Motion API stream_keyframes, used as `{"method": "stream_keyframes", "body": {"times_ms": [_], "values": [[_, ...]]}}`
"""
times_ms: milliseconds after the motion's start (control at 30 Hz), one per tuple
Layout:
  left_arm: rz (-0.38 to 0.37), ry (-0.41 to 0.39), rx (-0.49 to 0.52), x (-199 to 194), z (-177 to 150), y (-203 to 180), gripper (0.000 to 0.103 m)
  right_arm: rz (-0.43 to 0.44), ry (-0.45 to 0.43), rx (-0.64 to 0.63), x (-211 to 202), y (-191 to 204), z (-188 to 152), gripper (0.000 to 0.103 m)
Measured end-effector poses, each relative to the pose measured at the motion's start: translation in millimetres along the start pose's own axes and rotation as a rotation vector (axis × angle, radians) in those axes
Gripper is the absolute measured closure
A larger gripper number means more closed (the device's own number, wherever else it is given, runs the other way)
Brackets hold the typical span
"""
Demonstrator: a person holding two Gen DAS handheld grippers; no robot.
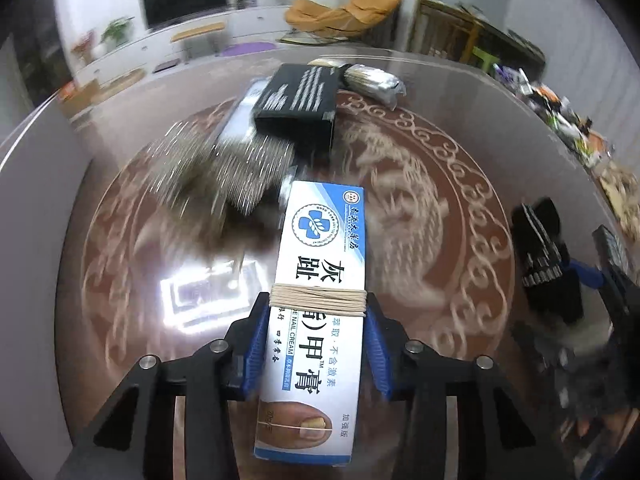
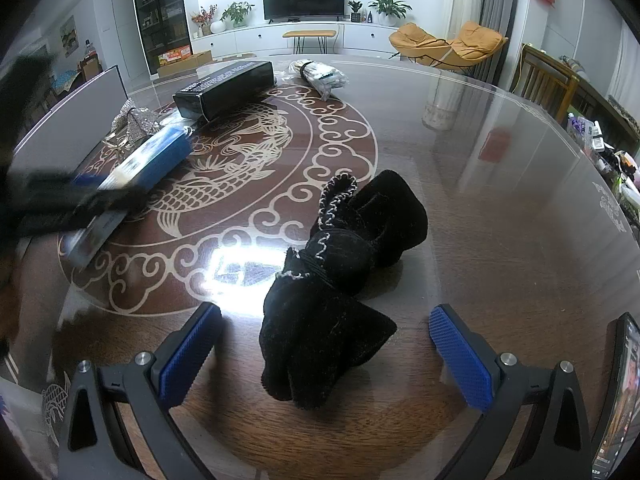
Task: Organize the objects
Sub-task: 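Grasp the blue-and-white ointment box with the left tool and lift it, then hold the ointment box in the left tool above the table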
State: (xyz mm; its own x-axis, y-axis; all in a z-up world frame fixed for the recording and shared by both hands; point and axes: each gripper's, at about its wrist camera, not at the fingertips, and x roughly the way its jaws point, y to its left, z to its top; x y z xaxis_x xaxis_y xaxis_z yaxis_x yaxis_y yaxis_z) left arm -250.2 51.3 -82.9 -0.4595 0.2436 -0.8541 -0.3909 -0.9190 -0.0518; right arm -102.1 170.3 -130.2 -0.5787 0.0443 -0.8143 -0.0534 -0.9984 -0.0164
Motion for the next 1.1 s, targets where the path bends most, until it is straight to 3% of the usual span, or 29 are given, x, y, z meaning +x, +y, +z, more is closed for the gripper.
{"method": "stream_keyframes", "body": {"times_ms": [167,200,233,300,400,533,1100], "values": [[0.055,-0.047,-0.116,-39.6,-70.0,5.2,0.057,0.0,0.0,0.0,0.1,0.0,0.0,0.0],[0.069,-0.059,-0.142,-45.5,-81.2,9.4,0.049,0.0,0.0,0.0,0.1,0.0,0.0,0.0],[0.075,-0.065,-0.163,-48.8,-89.0,14.3,0.033,0.0,0.0,0.0,0.1,-0.1,0.1,0.0],[0.052,-0.086,-0.204,-52.0,-98.1,27.4,0.023,0.0,0.0,0.0,0.1,0.0,0.0,0.0],[0.064,-0.082,-0.158,-50.4,-98.9,30.6,0.021,0.0,0.0,0.0,0.0,-0.1,0.0,0.0],[0.124,-0.073,-0.073,-40.8,-98.5,19.1,0.0,0.0,0.0,0.0,-0.1,-0.2,-0.1,0.0],[0.113,-0.069,-0.075,-41.0,-97.7,15.9,0.0,0.0,0.0,0.0,-0.4,-0.6,0.1,0.0]]}}
